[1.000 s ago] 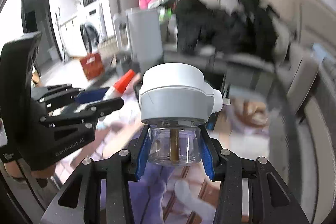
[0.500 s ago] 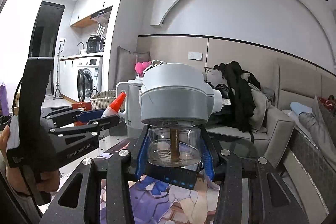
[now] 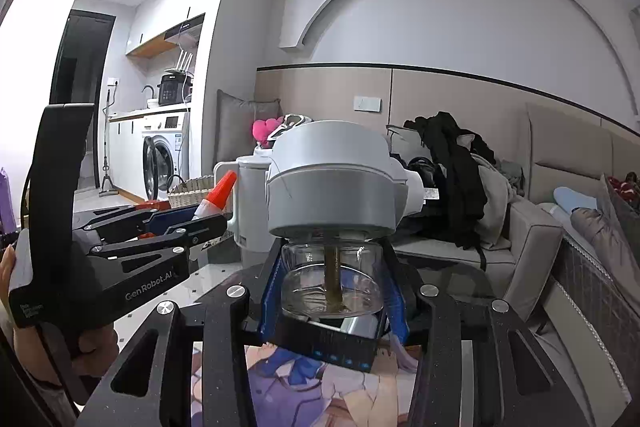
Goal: Organize rigid objects
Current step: 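Carry the glue bottle and humidifier into the black box and open both tools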
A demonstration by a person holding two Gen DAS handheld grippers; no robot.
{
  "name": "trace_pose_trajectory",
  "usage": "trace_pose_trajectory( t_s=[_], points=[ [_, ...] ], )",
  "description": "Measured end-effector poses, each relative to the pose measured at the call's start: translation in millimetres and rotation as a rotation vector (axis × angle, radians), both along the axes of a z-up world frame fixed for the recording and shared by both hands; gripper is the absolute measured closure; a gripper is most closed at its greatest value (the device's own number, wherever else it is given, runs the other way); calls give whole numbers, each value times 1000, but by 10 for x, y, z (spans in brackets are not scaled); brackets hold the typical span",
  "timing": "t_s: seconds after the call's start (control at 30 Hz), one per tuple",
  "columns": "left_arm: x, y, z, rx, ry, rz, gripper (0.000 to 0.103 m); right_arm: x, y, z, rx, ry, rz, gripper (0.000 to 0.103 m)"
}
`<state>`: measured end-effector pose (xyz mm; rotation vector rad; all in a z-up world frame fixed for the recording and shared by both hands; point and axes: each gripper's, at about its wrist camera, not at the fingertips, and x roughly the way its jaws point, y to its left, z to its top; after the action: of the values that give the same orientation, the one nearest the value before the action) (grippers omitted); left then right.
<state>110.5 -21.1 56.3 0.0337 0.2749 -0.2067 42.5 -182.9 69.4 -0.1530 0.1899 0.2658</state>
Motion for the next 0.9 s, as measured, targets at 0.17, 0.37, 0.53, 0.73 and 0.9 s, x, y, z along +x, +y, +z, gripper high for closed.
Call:
trace_pose_trajectory(
  t_s=[0.17, 0.37, 0.53, 0.73, 0.9],
  points=[
    [242, 23, 7, -27, 19, -5, 80, 215, 33, 36, -1, -4, -19, 60],
    [572, 5, -7, -58, 46, -1, 80, 568, 101, 62, -17, -6, -46, 60],
    [754, -55, -16, -73, 46, -10, 80, 885, 187, 18, -32, 21, -57, 60],
    [975, -41, -62, -94, 67, 13, 80, 1292, 213, -54, -35, 64, -66, 60],
    [1038, -49, -114, -92, 81, 20, 80, 1526, 180, -111, -30, 82, -88, 60]
  ],
)
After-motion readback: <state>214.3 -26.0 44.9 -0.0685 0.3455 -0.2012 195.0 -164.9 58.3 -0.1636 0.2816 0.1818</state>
